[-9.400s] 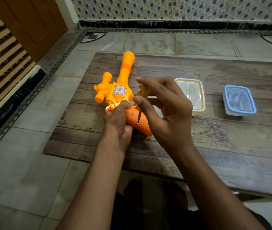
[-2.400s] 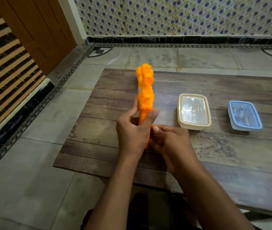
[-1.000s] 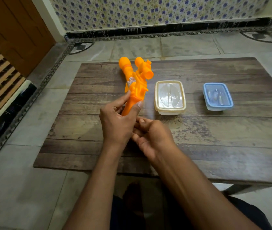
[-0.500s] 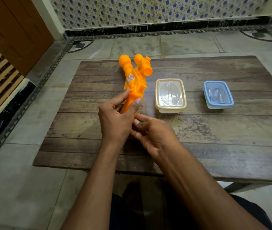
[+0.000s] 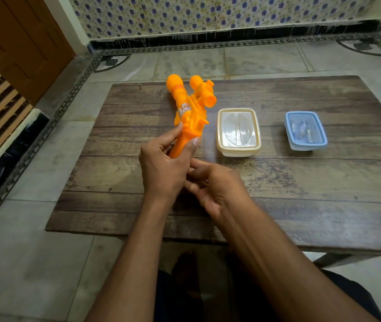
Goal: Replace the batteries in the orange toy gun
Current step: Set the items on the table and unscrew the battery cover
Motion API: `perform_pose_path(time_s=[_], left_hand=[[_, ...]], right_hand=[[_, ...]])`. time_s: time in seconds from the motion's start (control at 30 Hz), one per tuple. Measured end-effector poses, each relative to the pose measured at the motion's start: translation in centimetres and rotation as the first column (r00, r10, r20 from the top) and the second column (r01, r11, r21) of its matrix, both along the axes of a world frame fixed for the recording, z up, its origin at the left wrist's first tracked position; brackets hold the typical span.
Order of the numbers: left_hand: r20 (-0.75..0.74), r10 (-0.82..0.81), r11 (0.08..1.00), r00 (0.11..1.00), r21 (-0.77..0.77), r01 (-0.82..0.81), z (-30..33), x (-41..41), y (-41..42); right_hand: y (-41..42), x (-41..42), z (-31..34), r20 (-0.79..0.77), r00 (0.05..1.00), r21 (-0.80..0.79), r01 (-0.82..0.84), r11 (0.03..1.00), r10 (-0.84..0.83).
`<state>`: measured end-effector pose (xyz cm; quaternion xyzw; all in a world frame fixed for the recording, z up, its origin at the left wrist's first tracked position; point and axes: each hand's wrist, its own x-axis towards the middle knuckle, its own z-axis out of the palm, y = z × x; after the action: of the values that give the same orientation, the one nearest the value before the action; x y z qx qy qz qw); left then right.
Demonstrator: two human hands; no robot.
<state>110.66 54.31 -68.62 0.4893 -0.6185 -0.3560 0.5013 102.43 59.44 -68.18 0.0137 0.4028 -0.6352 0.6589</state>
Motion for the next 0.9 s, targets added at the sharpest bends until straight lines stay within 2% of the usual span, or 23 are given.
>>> perform_pose_path(time_s=[0.27, 0.63, 0.9], left_hand=[[-0.031, -0.002, 1.000, 1.000, 0.020, 0.003, 0.1, -0.1, 0.0], [-0.097, -0.006, 0.999, 0.995, 0.036, 0.010, 0.0, 0.0, -0.3], [-0.205, 0.007, 0.999, 0.979, 0.046, 0.002, -0.1, 0.0, -0.5]], right_hand=[[0.1, 0.0, 0.5, 0.051, 0.998, 0.053, 0.021, 0.998, -0.024], [0.4, 0.6, 1.3, -0.038, 0.999, 0.089, 0.024, 0.996, -0.021], [-0.2, 1.1, 0.3, -0.073, 0.987, 0.151, 0.154, 0.976, -0.144]])
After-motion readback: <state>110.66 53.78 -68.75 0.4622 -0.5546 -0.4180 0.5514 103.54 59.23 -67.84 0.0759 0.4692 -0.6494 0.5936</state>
